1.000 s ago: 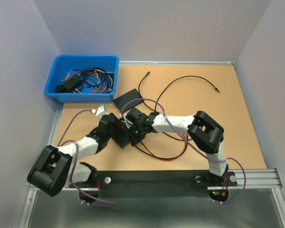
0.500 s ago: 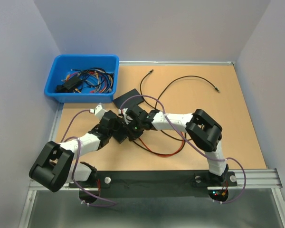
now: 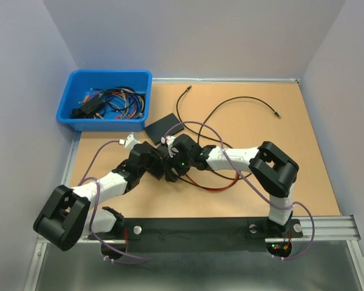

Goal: Insert the plug into the switch port

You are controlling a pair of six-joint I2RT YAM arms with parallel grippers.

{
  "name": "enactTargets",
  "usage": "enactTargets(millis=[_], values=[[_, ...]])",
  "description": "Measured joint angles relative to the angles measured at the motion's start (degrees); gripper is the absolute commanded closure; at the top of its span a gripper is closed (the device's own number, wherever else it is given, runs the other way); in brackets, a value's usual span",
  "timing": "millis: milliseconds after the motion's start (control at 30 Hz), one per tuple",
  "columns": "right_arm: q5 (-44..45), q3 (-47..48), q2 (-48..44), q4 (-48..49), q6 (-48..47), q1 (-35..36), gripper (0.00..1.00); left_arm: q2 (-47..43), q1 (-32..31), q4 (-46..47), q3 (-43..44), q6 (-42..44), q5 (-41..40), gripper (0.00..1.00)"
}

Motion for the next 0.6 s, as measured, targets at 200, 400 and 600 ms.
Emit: enactTargets(millis=[200, 400, 600], values=[[0.87, -3.91, -5.35, 3.82, 1.4, -0.66, 0.04, 0.42, -2.99, -0.96, -1.38, 1.25, 4.44, 0.56], [0.33, -7.54, -14.14, 6.86, 4.24, -1.2, 0.03, 0.39, -3.39, -0.92, -1.31, 1.97, 6.88, 0.56], [0.94, -9.33, -16.87, 6.6, 5.57, -1.05, 0.03, 0.39, -4.37, -1.51, -1.31, 1.95, 9.33, 0.56]])
